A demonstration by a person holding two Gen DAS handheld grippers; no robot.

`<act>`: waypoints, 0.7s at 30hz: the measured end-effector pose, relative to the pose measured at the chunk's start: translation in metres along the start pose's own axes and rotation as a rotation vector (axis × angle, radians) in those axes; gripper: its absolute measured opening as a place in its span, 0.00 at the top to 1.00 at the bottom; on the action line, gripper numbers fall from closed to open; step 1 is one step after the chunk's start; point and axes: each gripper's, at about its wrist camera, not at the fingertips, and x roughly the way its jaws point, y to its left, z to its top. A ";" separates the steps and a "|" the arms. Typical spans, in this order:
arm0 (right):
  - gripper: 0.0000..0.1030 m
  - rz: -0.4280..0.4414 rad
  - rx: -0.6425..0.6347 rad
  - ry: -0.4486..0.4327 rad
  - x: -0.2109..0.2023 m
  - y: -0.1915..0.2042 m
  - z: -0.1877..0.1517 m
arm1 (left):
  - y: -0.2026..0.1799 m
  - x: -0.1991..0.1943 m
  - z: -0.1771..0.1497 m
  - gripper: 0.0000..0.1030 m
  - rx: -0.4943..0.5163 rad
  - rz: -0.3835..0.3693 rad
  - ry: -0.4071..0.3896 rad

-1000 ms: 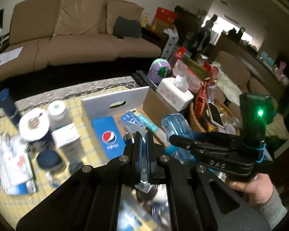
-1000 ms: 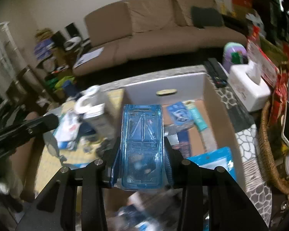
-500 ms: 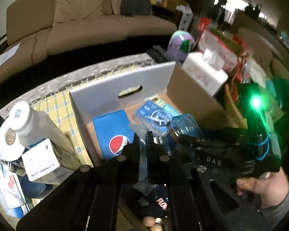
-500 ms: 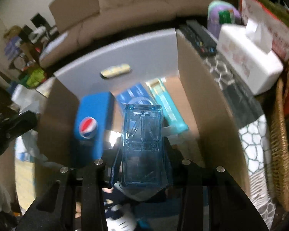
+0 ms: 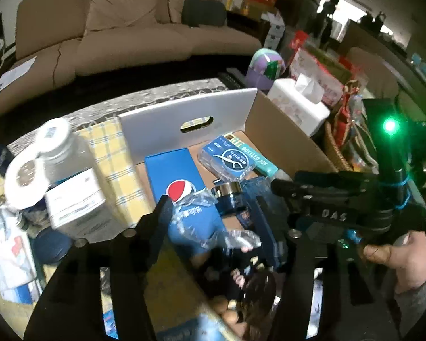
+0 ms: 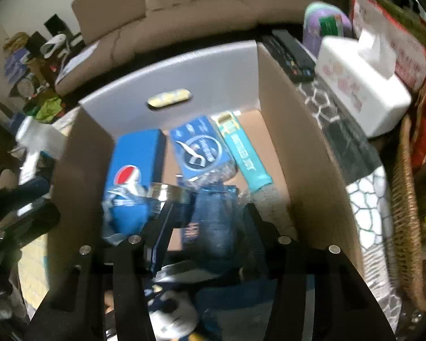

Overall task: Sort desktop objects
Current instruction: 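Withdraw both tools from the cardboard box back over the table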

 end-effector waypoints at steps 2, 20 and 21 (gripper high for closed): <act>0.43 0.008 -0.021 -0.023 -0.016 0.010 -0.004 | 0.005 -0.015 -0.008 0.37 -0.004 0.005 -0.011; 0.13 0.210 -0.194 -0.154 -0.111 0.162 -0.079 | 0.116 -0.162 -0.144 0.00 -0.134 0.090 -0.073; 0.13 0.218 -0.205 -0.153 -0.112 0.170 -0.083 | 0.122 -0.166 -0.153 0.00 -0.143 0.094 -0.069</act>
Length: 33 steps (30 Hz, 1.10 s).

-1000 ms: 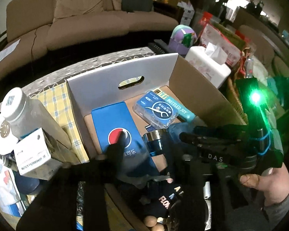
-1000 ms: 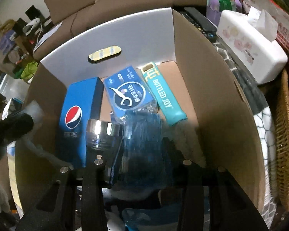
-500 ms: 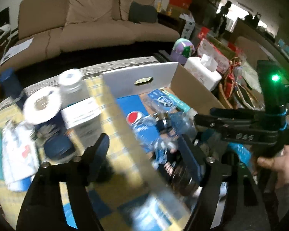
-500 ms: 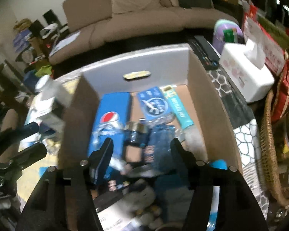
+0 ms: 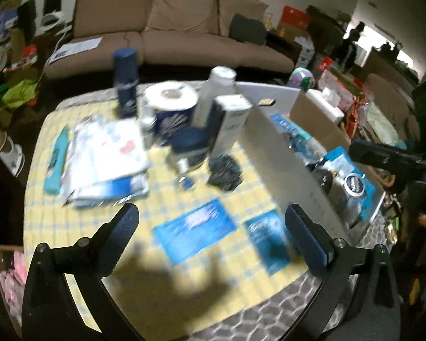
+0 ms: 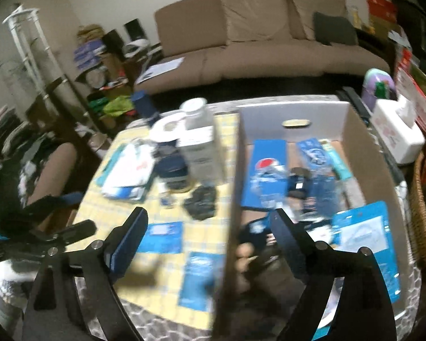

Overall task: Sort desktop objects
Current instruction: 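Grasp the small eye-drop bottle with the right tool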

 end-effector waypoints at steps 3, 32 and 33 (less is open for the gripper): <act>0.12 0.018 -0.041 0.007 0.007 0.031 -0.009 | 0.020 -0.006 -0.020 0.00 -0.031 0.002 0.011; 0.25 -0.082 -0.103 0.113 0.237 0.083 -0.015 | 0.139 0.052 -0.065 0.00 -0.138 0.041 0.035; 0.27 -0.086 -0.109 0.118 0.241 0.083 -0.015 | 0.139 0.053 -0.065 0.00 -0.140 0.038 0.034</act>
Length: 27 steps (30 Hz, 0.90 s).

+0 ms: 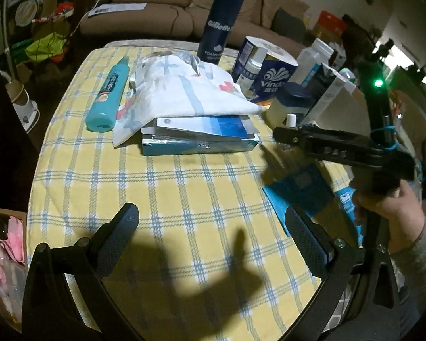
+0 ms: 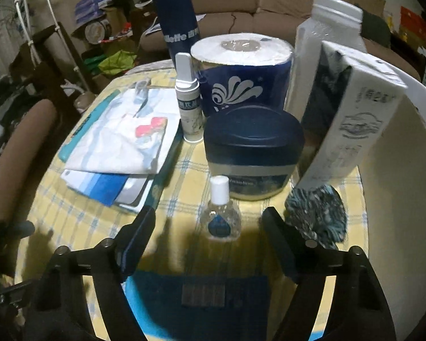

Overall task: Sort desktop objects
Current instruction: 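Grasp the small eye-drop bottle with the right tool, then grasp the dark patterned scrunchie with the left tool while the right tool lifts the bottle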

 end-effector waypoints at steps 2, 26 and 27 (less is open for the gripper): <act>0.33 -0.008 -0.010 0.013 0.007 0.001 0.000 | 0.000 0.002 0.000 0.00 -0.005 -0.006 0.000; 0.68 0.043 -0.095 -0.057 -0.059 0.012 -0.014 | -0.032 0.001 0.009 0.00 0.007 -0.035 -0.004; 0.68 0.051 -0.100 -0.068 -0.070 0.009 -0.013 | -0.042 0.005 0.012 0.00 0.016 -0.046 -0.003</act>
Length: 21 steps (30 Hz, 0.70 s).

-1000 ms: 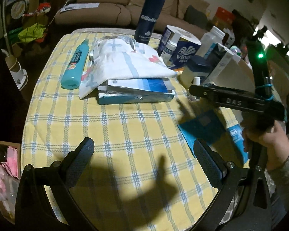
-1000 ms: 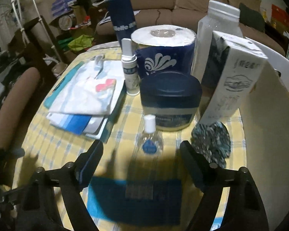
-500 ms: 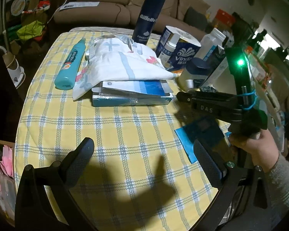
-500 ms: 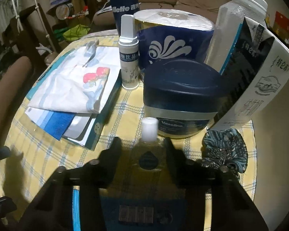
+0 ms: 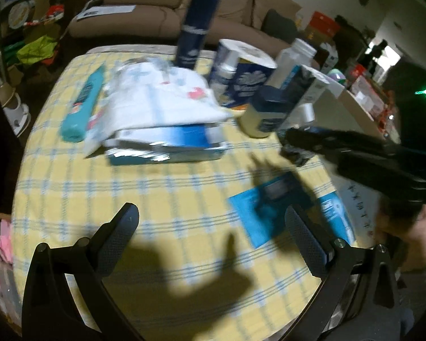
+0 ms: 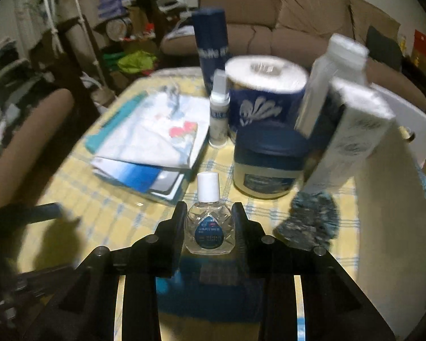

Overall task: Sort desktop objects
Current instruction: 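Grasp the dark patterned scrunchie with the left tool while the right tool lifts the bottle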

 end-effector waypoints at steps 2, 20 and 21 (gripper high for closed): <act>0.68 0.004 -0.009 -0.015 -0.025 -0.010 0.006 | -0.016 0.008 0.006 0.00 0.013 -0.006 0.002; 0.68 0.051 0.132 -0.030 -0.115 -0.116 0.007 | -0.138 0.158 0.057 0.28 0.089 0.091 0.097; 0.68 0.049 0.138 -0.030 -0.117 -0.122 0.004 | -0.140 0.161 0.057 0.28 0.091 0.104 0.077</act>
